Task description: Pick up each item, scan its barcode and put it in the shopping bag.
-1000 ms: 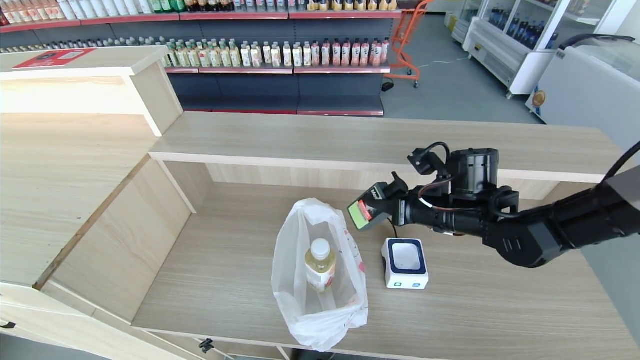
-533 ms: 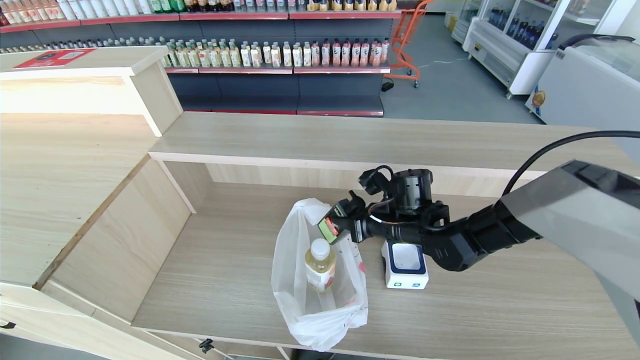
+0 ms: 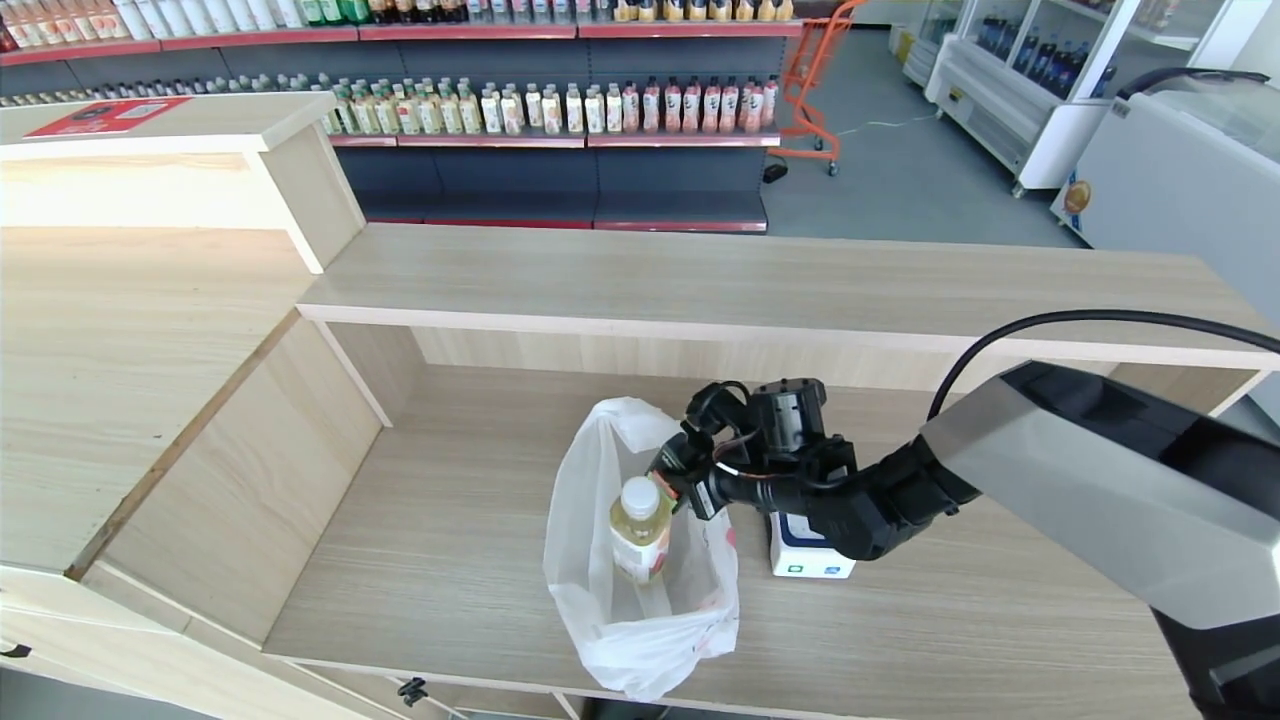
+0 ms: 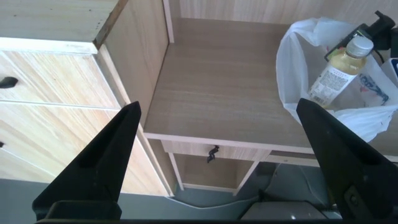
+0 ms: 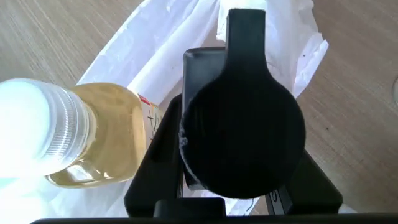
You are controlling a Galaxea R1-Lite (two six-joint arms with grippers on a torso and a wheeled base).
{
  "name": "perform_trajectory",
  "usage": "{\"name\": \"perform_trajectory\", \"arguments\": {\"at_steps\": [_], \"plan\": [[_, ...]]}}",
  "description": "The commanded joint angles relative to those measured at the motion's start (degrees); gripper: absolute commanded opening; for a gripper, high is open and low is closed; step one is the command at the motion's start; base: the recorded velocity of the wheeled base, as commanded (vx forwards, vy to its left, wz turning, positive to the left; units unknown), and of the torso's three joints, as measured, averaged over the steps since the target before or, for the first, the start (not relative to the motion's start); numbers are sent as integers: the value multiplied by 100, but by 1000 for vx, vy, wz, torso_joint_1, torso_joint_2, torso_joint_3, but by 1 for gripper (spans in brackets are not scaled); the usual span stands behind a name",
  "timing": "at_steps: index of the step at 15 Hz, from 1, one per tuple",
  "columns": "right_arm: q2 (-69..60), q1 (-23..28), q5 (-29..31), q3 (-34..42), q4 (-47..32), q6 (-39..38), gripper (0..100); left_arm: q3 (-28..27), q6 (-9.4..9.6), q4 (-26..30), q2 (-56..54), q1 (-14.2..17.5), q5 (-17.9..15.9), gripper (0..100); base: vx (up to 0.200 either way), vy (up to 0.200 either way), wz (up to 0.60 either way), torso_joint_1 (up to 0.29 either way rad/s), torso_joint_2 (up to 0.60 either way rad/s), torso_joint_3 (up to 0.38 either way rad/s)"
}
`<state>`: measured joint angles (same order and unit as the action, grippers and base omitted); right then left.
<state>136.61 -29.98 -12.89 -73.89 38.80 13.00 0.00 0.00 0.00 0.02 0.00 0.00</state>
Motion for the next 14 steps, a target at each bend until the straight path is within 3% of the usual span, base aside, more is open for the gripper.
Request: {"name": "perform_trajectory", "arguments": {"at_steps": [1,5,6,10,12,14], "plan": [[147,106,-12,32,5,274,0,0,0,0,-2,0,0,100,0,0,0,0,0,0],[252,141,-30,50,13,669,0,0,0,0,-2,0,0,100,0,0,0,0,0,0],[270,141,-30,59,13,669,100,0,0,0,-2,0,0,100,0,0,0,0,0,0],[314,203,-56,147,400,608,100,0,0,0,-2,0,0,100,0,0,0,0,0,0],[-460,387,-118,454,409,-306,100,0,0,0,-2,0,0,100,0,0,0,0,0,0],[-1778,739,-601,1342,338,-1554,100,0,0,0,-2,0,0,100,0,0,0,0,0,0]]}}
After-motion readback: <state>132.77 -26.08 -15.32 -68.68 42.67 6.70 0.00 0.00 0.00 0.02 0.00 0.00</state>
